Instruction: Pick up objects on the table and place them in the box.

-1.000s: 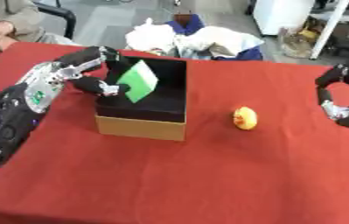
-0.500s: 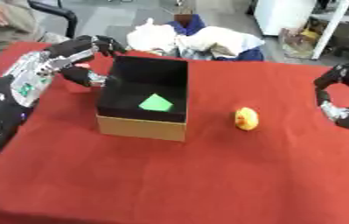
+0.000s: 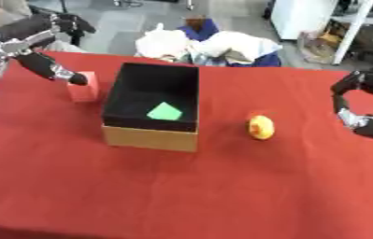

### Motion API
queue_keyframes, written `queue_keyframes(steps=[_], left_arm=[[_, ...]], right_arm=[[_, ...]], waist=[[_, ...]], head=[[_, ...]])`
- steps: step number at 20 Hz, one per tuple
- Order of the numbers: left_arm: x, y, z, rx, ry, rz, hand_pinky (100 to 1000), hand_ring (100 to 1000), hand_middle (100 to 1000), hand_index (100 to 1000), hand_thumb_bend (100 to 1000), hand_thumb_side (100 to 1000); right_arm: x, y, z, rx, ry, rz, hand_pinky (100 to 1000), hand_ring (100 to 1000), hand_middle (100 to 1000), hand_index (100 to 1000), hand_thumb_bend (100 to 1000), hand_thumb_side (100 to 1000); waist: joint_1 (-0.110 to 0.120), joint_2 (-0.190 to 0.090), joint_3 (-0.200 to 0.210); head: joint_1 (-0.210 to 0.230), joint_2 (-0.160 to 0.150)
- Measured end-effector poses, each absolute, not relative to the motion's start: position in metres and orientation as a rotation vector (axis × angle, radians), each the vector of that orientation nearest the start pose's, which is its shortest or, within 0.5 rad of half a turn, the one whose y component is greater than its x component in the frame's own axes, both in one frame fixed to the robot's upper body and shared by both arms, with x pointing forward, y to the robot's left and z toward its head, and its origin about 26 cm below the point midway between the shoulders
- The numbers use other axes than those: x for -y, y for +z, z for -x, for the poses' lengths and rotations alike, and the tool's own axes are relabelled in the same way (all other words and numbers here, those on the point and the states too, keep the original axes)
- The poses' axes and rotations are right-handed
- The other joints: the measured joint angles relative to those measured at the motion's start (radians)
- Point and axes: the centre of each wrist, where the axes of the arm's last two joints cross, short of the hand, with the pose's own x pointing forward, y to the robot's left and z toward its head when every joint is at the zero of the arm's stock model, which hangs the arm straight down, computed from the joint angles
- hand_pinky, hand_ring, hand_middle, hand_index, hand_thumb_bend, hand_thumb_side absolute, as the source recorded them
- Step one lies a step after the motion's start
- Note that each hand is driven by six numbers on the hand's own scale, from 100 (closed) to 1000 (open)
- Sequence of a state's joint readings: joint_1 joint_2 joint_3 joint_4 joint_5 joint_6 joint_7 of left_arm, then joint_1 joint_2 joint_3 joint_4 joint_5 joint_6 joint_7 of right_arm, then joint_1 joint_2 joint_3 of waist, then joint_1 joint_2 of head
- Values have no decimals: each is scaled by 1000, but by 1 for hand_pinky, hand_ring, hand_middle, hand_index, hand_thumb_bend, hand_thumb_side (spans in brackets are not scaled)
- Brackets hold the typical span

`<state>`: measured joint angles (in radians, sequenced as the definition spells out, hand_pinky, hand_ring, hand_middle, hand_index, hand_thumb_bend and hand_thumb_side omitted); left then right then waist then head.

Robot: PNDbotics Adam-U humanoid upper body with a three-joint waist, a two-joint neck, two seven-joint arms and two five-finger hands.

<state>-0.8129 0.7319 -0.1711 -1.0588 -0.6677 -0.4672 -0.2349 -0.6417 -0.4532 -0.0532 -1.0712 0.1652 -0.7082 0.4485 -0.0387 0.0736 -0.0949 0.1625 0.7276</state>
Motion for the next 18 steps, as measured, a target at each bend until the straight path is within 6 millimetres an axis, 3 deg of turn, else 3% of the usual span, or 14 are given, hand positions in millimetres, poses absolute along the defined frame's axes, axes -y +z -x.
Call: queue_keyframes(steps=[9,11,18], left_arm=[[-428,200,-437,1488,-1397,-1072,744,789,816,881,765,789],[-435,197,-437,1483,-1376,-1092,739,782,805,870,733,748],[-450,192,-433,1471,-1358,-1144,730,769,789,859,721,746]], right_arm=[[352,125,-428,2132,1114,212,705,594,579,680,100,252],[352,125,-428,2133,1115,213,705,594,578,679,100,250],[353,134,-431,2145,1126,228,706,592,576,678,100,244]], waist=[[-1,19,-12],[1,30,-18],[9,83,-60]], head=[[1,-12],[3,-18],[16,-42]])
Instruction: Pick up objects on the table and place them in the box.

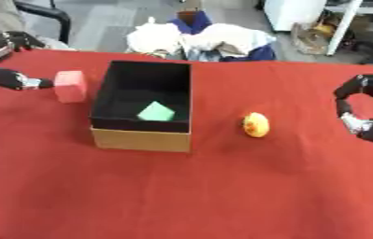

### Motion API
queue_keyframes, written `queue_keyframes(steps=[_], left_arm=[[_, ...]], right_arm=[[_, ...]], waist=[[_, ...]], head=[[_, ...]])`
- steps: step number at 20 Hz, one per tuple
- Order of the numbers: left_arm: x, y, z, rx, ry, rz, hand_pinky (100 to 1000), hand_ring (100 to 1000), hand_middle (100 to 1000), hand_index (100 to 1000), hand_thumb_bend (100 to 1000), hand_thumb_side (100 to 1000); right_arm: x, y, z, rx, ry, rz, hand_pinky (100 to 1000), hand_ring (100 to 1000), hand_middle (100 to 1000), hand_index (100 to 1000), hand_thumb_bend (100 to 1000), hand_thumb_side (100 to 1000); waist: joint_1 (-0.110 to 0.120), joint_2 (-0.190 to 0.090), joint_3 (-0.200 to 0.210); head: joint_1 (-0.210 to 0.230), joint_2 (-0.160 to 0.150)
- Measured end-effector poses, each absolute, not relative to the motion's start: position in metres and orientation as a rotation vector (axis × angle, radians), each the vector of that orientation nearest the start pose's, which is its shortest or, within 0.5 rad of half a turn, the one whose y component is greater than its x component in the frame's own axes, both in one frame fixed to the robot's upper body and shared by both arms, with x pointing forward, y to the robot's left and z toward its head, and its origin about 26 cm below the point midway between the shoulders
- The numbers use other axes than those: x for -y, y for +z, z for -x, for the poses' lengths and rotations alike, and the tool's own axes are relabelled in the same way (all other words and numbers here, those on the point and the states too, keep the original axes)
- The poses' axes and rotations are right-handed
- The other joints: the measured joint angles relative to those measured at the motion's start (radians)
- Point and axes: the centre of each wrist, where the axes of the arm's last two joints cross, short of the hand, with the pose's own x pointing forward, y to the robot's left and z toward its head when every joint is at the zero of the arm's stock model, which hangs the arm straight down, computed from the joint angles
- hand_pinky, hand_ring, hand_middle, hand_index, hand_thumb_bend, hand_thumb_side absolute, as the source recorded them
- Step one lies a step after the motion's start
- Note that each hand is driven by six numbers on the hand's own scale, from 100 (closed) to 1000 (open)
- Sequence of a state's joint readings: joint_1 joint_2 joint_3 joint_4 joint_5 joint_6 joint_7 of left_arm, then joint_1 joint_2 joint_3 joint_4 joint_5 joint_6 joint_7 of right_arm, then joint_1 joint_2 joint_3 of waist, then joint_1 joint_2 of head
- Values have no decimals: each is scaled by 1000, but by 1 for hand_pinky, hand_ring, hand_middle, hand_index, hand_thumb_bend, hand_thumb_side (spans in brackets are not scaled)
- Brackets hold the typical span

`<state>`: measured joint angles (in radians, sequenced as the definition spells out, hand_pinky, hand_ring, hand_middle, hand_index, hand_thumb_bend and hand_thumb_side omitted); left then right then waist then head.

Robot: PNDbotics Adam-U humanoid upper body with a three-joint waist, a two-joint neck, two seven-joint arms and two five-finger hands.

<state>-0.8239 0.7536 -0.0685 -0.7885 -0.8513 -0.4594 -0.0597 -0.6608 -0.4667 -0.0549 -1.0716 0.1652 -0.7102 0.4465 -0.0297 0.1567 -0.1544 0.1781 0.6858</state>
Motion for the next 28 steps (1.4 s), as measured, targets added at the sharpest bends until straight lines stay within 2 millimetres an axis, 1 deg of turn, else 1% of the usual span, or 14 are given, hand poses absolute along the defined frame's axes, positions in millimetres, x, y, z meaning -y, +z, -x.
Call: queue_keyframes(steps=[3,7,9,10,14,15,16,20,22,23,24,25,26,28], left_arm=[[-456,195,-431,1457,-1361,-1169,728,764,783,856,717,744],[-460,195,-429,1437,-1372,-1193,720,752,770,844,688,688],[-461,194,-429,1429,-1376,-1200,715,748,764,838,669,621],[-461,194,-429,1424,-1377,-1204,715,747,764,838,666,613],[-463,192,-428,1411,-1374,-1221,707,740,757,835,632,482],[-463,191,-427,1406,-1373,-1225,704,737,755,834,620,447],[-463,191,-427,1401,-1373,-1232,702,735,753,833,611,431],[-464,188,-427,1385,-1374,-1252,668,696,714,806,553,267],[-465,187,-426,1376,-1375,-1258,664,691,709,802,547,256],[-465,186,-426,1373,-1374,-1260,636,643,664,771,527,245],[-466,186,-426,1373,-1371,-1264,631,629,649,764,524,241],[-466,186,-425,1373,-1369,-1266,621,599,602,742,513,226],[-466,185,-425,1374,-1364,-1269,620,595,597,738,513,224],[-467,184,-425,1384,-1353,-1277,603,563,559,702,494,206]], right_arm=[[355,137,-431,2147,1130,237,706,592,576,678,100,241],[357,142,-432,2154,1135,249,706,591,575,677,100,239],[357,142,-432,2156,1135,250,706,591,575,677,100,238],[357,143,-432,2159,1136,251,706,591,575,677,100,238],[356,145,-433,2163,1137,253,706,591,574,676,100,237],[356,145,-433,2164,1137,254,706,591,574,676,100,237],[357,145,-433,2165,1137,254,706,590,574,676,100,237],[357,148,-434,2169,1139,258,706,590,574,676,100,237],[357,149,-434,2171,1140,259,706,590,574,676,100,237],[357,149,-434,2171,1140,260,706,590,574,676,100,238],[357,149,-434,2171,1140,260,706,590,574,676,100,238],[357,149,-434,2170,1140,260,706,590,574,676,100,237],[357,149,-434,2168,1140,261,706,590,574,676,100,237],[358,148,-434,2167,1139,260,706,590,574,676,100,238]], waist=[[6,22,-19],[10,46,-39],[12,55,-44],[14,60,-47],[15,72,-53],[15,74,-54],[15,77,-55],[16,83,-57],[17,84,-58],[18,84,-58],[20,84,-59],[21,84,-59],[21,84,-60],[21,84,-59]], head=[[5,-7],[6,-12],[8,-14],[10,-15],[19,-20],[23,-21],[30,-24],[62,-34],[77,-37],[85,-37],[93,-38],[102,-39],[111,-42],[127,-45]])
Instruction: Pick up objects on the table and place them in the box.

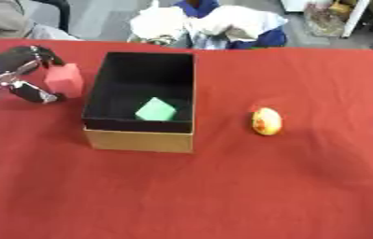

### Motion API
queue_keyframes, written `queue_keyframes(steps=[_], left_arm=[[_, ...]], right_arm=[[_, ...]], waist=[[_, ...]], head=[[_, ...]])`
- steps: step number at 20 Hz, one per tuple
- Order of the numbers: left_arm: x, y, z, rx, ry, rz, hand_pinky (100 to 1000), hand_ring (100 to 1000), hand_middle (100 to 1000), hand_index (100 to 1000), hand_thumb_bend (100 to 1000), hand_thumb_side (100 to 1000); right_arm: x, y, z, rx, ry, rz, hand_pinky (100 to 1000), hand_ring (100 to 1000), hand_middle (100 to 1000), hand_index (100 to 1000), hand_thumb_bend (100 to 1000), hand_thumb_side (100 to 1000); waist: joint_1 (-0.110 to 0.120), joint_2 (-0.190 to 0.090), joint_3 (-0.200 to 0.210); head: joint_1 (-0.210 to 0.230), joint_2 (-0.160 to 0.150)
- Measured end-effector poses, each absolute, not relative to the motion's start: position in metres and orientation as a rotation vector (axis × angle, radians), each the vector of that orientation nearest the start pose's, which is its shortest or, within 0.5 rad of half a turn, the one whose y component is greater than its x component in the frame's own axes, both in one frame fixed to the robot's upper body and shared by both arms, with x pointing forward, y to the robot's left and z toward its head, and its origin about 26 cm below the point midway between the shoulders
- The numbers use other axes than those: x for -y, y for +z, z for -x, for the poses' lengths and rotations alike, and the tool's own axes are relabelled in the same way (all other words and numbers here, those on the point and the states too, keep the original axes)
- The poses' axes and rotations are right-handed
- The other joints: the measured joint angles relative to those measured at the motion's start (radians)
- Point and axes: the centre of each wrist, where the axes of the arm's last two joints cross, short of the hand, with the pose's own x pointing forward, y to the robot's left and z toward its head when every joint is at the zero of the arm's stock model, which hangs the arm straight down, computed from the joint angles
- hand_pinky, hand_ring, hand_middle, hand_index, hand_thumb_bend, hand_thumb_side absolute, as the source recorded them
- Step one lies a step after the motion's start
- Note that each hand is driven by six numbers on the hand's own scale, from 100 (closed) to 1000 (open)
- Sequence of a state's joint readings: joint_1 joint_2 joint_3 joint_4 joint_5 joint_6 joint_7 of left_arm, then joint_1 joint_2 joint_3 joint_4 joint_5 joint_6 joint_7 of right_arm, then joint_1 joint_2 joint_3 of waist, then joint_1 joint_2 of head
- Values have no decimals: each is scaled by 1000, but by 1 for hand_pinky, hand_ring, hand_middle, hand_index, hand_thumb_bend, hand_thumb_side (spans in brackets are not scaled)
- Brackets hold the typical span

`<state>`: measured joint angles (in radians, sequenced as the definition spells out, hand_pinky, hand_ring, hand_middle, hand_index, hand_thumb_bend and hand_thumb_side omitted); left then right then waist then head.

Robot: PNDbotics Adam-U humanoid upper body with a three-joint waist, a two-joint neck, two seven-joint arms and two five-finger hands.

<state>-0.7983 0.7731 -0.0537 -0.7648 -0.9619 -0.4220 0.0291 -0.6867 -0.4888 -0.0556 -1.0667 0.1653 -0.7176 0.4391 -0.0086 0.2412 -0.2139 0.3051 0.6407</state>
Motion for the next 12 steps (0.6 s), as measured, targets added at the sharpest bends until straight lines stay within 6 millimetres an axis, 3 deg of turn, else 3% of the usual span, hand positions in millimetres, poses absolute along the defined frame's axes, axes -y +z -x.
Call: queue_keyframes(steps=[5,12], left_arm=[[-466,183,-424,1435,-1319,-1274,587,543,536,682,436,167],[-454,198,-425,1564,-1272,-1237,586,538,530,680,412,114]], right_arm=[[359,148,-434,2165,1135,262,706,590,574,676,100,242],[362,141,-431,2147,1129,259,706,590,574,677,100,249]], waist=[[0,-9,10],[0,-52,28]], head=[[31,0],[54,0]])
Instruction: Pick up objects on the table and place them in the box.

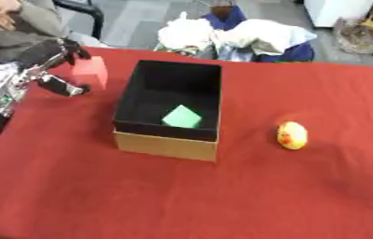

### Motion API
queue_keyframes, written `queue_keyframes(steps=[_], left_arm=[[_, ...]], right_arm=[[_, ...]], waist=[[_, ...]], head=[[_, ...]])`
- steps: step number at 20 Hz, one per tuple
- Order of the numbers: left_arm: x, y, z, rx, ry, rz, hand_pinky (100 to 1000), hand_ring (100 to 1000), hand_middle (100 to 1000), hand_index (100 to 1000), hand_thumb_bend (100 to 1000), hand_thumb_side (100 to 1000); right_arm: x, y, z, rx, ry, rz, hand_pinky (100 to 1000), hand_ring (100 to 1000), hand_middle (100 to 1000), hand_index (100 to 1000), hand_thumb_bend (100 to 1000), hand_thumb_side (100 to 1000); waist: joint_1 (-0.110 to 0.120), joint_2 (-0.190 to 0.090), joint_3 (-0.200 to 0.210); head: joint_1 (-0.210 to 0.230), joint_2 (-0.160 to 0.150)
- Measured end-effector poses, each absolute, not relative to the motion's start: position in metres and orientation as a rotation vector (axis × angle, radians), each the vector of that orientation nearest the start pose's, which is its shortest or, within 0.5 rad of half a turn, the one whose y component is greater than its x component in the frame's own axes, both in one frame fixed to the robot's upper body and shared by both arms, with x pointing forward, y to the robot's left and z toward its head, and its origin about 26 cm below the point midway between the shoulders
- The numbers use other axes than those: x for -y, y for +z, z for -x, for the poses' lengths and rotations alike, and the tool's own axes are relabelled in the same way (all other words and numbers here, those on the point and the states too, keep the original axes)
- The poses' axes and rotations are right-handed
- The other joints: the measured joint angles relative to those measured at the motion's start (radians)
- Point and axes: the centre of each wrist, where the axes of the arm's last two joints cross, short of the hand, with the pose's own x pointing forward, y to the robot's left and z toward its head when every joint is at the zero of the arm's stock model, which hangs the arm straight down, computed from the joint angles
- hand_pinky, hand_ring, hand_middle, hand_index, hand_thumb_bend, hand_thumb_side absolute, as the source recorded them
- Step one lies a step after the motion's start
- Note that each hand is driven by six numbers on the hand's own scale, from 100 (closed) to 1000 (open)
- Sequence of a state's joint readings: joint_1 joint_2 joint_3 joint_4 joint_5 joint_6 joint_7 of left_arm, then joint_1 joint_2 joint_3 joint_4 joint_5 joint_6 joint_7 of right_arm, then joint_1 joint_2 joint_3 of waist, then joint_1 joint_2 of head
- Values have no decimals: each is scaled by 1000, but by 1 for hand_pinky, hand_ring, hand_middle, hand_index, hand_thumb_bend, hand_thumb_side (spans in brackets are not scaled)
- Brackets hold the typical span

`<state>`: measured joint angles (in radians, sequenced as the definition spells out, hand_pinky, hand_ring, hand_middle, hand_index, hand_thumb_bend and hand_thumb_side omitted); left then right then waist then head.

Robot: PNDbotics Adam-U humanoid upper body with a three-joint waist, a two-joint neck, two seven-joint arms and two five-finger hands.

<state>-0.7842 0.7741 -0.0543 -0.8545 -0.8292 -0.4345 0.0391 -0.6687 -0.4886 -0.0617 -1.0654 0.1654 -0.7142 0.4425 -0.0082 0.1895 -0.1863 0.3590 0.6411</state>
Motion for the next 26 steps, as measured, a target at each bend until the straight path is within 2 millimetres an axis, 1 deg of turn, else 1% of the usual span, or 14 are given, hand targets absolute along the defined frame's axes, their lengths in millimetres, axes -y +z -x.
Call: queue_keyframes(steps=[5,8,12,14,18,19,21,24,25,26], left_arm=[[-432,221,-430,1690,-1281,-1188,586,540,533,685,391,100],[-408,235,-436,1782,-1310,-1133,589,543,536,688,382,100],[-369,245,-446,1878,-1380,-1028,594,547,540,692,353,100],[-352,242,-450,1900,-1417,-974,597,549,543,696,341,100],[-324,228,-458,1903,-1495,-877,601,553,549,702,297,107],[-318,223,-459,1898,-1510,-856,600,554,551,704,268,114],[-309,214,-462,1887,-1538,-815,607,561,564,717,251,128],[-299,199,-464,1855,-1586,-757,615,575,586,739,264,148],[-297,194,-463,1841,-1603,-740,620,582,596,748,273,192],[-296,190,-463,1825,-1619,-726,628,592,610,763,283,288]], right_arm=[[362,137,-429,2132,1127,251,706,591,575,677,100,259],[360,135,-430,2129,1125,243,706,592,576,677,100,252],[359,134,-429,2124,1123,236,706,592,576,677,100,253],[357,133,-430,2127,1119,228,706,592,575,677,100,253],[354,131,-430,2130,1111,216,707,592,574,677,100,253],[354,131,-430,2130,1110,214,707,592,574,677,100,252],[354,131,-430,2129,1110,213,707,592,574,677,100,251],[354,131,-430,2130,1107,211,707,592,574,677,100,251],[354,131,-430,2131,1106,210,707,592,574,677,100,251],[354,131,-430,2132,1105,209,707,592,574,677,100,252]], waist=[[0,-27,9],[0,-40,9],[-3,-45,8],[-6,-46,5],[-7,-45,-5],[-7,-44,-5],[-7,-42,-5],[-9,-41,-5],[-10,-41,-5],[-12,-41,-5]], head=[[18,1],[27,1],[36,1],[41,1],[50,1],[52,1],[53,1],[54,1],[55,1],[56,1]])
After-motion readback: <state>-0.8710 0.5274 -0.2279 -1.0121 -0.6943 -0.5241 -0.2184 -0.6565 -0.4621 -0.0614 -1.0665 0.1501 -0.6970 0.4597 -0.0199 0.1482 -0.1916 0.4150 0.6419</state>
